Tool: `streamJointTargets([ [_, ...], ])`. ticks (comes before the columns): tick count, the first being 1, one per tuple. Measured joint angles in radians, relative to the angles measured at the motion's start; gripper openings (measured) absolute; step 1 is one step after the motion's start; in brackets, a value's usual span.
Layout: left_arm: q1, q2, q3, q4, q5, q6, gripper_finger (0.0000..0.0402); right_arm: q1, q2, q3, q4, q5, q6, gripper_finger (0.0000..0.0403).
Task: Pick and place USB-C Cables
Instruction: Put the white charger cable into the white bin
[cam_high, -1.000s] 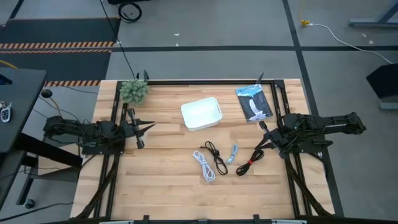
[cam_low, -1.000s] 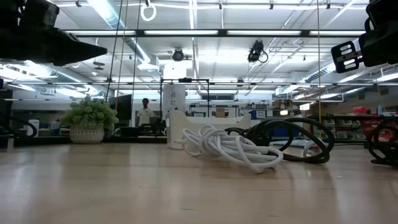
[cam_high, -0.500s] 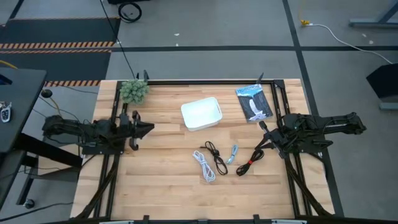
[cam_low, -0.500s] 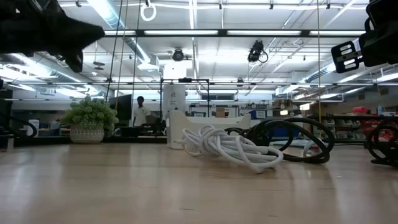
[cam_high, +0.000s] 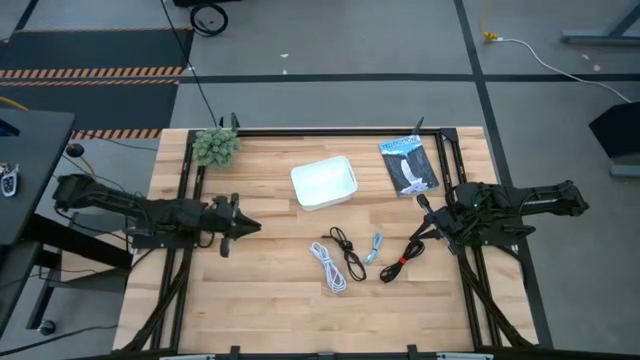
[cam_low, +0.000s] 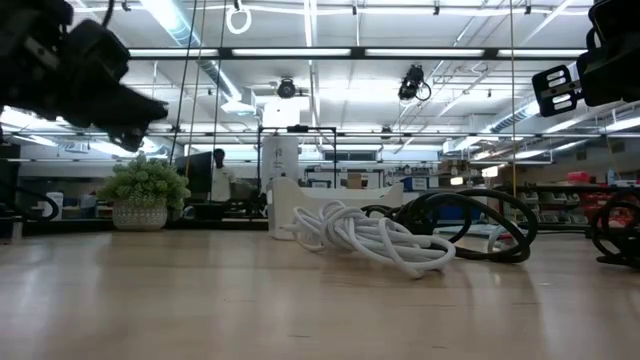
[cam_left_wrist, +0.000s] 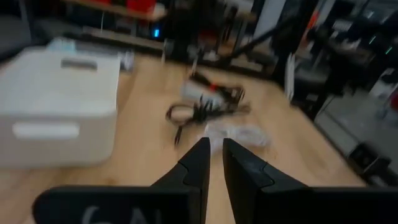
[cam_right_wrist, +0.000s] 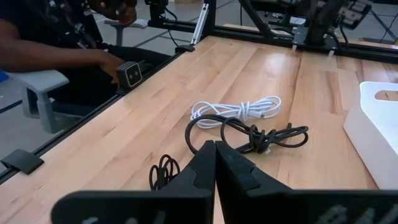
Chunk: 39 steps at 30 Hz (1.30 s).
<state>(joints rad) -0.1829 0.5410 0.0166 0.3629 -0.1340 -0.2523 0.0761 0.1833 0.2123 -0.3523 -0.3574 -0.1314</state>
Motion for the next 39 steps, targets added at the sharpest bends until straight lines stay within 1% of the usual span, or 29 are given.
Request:
streamJointTargets([
  [5,0.000,0.154,0.087,0.005,0.000,0.001,0.0052,0.000,0.000,0.000,0.000,0.000,0.000,0.0016],
  [8,-0.001,0.263,0.148,-0.002,0.029,0.001,0.0052,0.000,0.000,0.000,0.001,0.000,0.000,0.0016],
  [11,-0.020,0.371,0.201,0.000,0.057,0.001,0.0052,0.000,0.000,0.000,0.007,0.000,0.000,0.0016],
  [15,-0.049,0.506,0.261,-0.002,0.060,0.029,0.0053,0.000,0.000,0.000,0.009,0.000,0.000,0.0016],
  [20,-0.068,0.640,0.334,-0.002,0.060,0.063,0.0053,0.000,0.000,0.000,0.022,0.000,0.000,0.0016],
  [24,-0.070,0.718,0.393,-0.003,0.064,0.066,0.0053,0.000,0.000,0.000,0.023,0.000,0.000,0.0016],
  [27,-0.070,0.760,0.443,-0.027,0.087,0.066,0.0053,0.000,0.000,0.000,0.023,0.000,0.000,0.0016],
  [32,-0.071,0.833,0.531,-0.087,0.111,0.068,0.0053,0.000,0.000,0.000,0.026,0.000,0.000,0.0016],
  [36,-0.070,0.896,0.596,-0.127,0.154,0.088,0.0053,0.000,0.000,0.000,0.029,0.000,0.000,0.0016],
  [39,-0.071,0.941,0.646,-0.157,0.160,0.114,0.0055,0.000,0.000,0.000,0.029,0.000,0.000,0.0016],
])
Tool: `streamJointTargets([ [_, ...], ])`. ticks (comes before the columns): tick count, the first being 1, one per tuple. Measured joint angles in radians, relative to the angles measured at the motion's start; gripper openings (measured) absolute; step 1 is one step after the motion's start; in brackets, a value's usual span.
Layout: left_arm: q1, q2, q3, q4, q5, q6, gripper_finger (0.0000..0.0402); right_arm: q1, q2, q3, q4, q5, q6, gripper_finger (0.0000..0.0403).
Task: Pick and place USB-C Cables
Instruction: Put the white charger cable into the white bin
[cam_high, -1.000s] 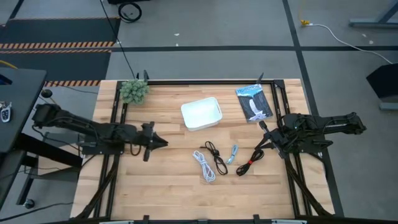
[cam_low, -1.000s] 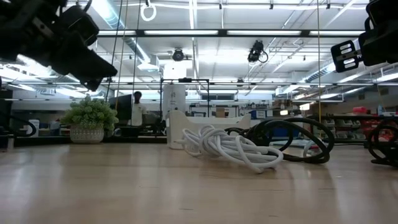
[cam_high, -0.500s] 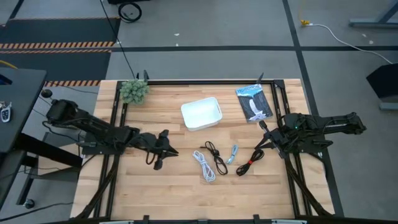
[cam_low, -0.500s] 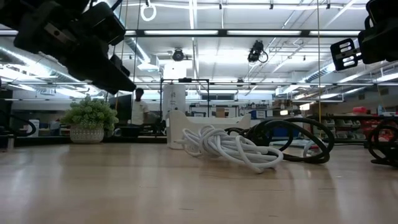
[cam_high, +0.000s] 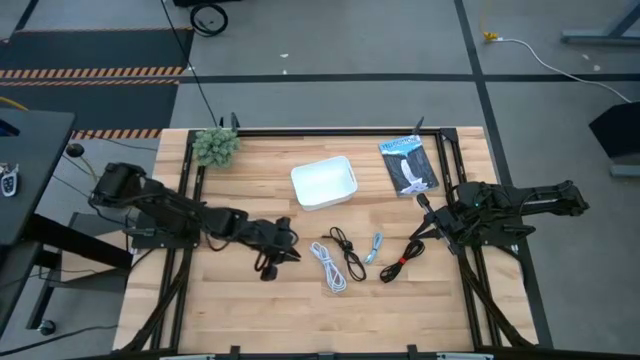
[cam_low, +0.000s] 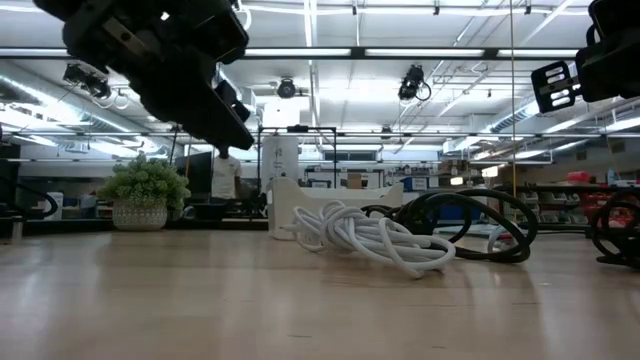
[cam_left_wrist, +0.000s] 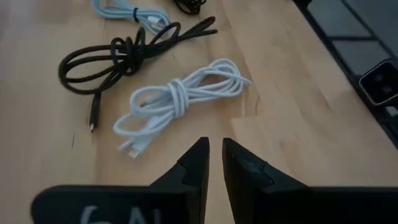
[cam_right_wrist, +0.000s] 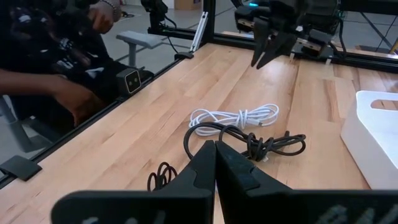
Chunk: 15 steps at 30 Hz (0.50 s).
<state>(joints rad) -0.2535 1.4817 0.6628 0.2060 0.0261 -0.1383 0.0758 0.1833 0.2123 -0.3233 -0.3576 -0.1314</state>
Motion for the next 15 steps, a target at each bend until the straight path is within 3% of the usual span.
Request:
streamJointTargets([
  [8,0.001,0.107,0.110,-0.035,0.002,0.028,0.0110,0.000,0.000,0.000,0.000,0.000,0.000,0.0016],
  [15,0.001,0.165,0.242,-0.192,0.008,0.056,0.0151,0.000,0.000,0.000,0.000,0.000,0.000,0.0016],
])
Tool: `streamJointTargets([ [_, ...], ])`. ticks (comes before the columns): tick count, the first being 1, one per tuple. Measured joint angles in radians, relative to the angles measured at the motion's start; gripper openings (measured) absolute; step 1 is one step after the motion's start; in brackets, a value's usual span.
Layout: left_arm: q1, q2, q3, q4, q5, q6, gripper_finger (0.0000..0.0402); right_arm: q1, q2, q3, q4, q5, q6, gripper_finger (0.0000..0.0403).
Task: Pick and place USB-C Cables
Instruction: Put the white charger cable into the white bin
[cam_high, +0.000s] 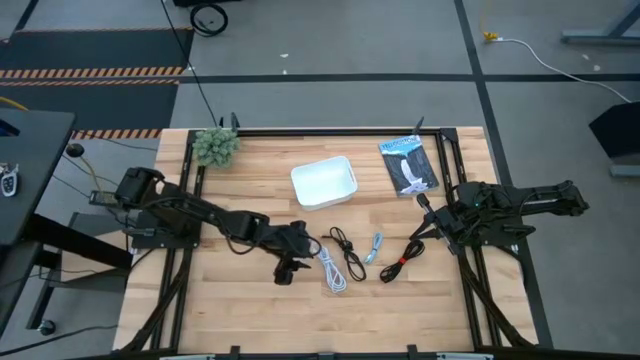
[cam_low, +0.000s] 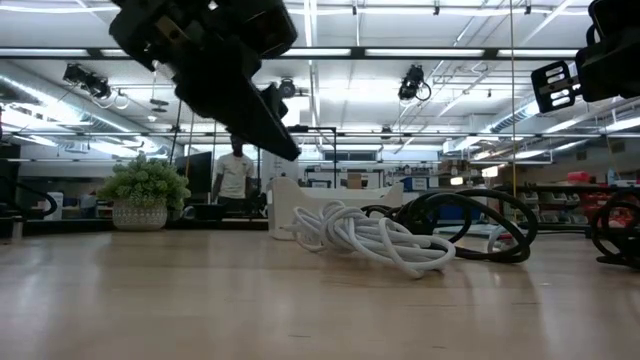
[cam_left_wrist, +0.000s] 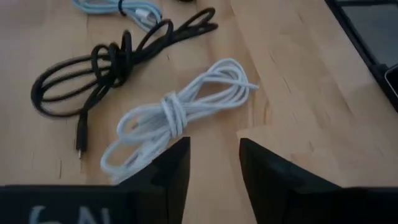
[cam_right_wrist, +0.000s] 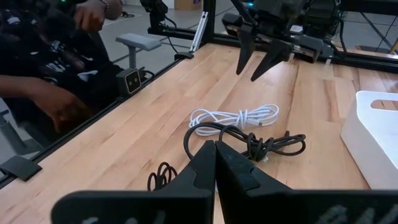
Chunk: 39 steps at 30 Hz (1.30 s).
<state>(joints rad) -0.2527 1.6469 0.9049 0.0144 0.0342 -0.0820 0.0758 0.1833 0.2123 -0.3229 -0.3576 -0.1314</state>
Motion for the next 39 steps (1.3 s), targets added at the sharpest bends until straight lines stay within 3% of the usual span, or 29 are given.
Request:
streamJointTargets([
  [11,0.000,0.023,0.129,-0.143,-0.050,0.097,0.0164,0.000,0.000,0.000,0.021,0.000,0.000,0.0016],
  [25,-0.005,0.077,0.168,-0.120,-0.053,0.154,0.0256,0.000,0.000,0.000,0.035,0.000,0.000,0.0016],
  [39,-0.001,0.401,0.634,-0.636,-0.052,0.371,0.0250,0.000,0.001,0.000,0.061,0.000,0.000,0.0016],
])
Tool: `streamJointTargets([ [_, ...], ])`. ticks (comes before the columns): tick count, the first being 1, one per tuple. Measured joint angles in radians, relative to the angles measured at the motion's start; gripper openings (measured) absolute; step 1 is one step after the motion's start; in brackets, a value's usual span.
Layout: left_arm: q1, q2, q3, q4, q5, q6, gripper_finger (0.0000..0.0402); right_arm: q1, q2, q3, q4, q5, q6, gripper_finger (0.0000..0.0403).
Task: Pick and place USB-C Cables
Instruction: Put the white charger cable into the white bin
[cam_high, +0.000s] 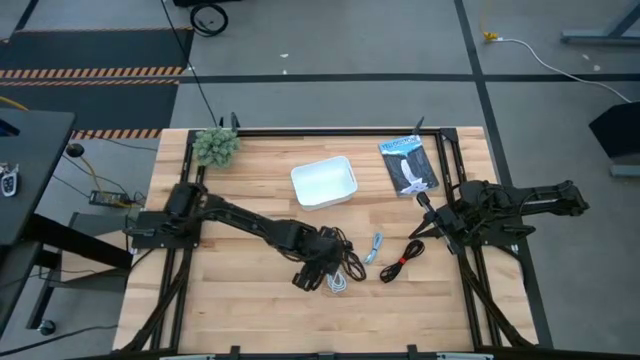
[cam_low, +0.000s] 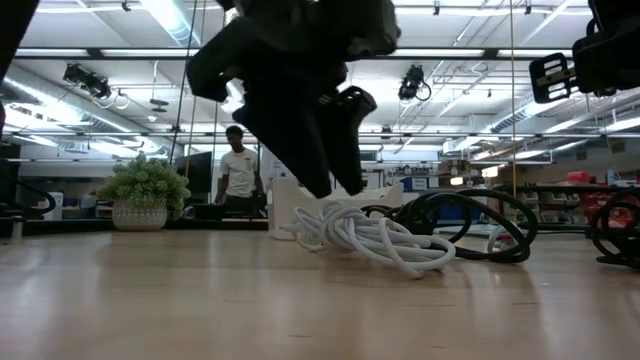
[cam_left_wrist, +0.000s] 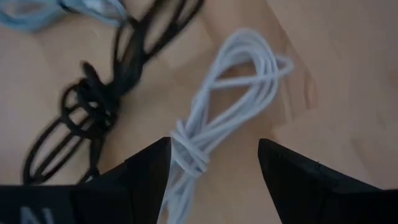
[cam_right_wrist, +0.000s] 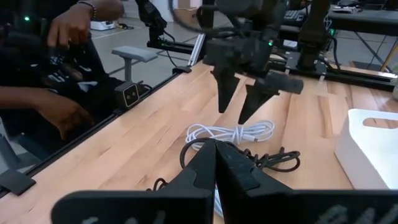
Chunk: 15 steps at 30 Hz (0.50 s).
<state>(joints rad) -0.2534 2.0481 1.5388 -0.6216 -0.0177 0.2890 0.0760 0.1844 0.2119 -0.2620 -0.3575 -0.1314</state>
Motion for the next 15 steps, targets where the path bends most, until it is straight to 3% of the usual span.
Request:
streamJointTargets([
  [5,0.011,0.071,0.106,-0.099,-0.001,0.069,0.0249,0.000,0.000,0.000,0.002,0.000,0.000,0.0016],
  [15,0.022,0.082,0.116,-0.116,-0.005,0.210,0.0249,0.000,0.000,0.000,0.008,0.000,0.000,0.0016],
])
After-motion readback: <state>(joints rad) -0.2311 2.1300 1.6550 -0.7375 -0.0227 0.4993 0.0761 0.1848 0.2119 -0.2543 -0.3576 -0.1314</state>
